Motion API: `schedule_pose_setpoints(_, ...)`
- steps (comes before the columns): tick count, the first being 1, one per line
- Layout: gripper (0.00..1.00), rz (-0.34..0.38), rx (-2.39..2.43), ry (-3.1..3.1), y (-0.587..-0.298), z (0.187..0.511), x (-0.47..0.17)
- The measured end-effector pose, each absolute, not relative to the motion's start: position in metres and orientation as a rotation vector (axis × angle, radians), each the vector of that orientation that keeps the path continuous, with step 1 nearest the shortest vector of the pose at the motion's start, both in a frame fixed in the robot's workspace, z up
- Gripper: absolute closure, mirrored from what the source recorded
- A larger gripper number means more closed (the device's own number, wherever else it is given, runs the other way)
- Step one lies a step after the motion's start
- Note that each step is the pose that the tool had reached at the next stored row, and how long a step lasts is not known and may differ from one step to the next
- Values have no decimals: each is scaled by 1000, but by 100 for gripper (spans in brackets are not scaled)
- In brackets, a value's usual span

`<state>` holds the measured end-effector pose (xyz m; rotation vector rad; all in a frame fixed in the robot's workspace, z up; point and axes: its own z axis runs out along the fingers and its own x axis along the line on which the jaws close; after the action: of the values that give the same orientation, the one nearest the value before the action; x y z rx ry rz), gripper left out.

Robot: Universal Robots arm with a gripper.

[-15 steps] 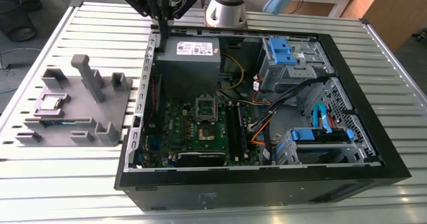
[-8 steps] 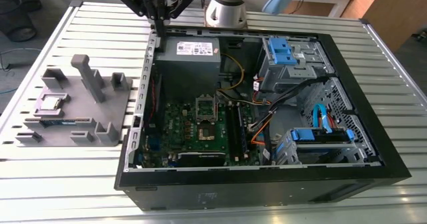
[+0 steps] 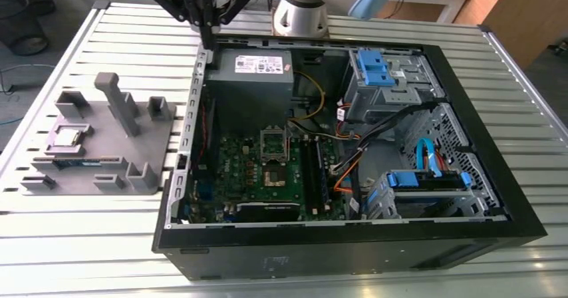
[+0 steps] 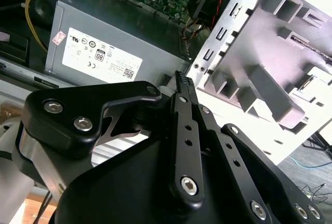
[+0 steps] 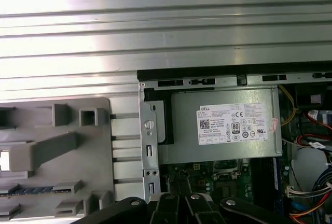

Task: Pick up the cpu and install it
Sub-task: 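Reach for the cpu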

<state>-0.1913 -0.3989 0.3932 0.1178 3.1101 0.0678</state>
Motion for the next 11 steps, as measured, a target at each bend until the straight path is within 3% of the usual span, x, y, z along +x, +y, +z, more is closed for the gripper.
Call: schedule_pose_setpoints(11, 89, 68, 118, 3109, -399, 393, -201)
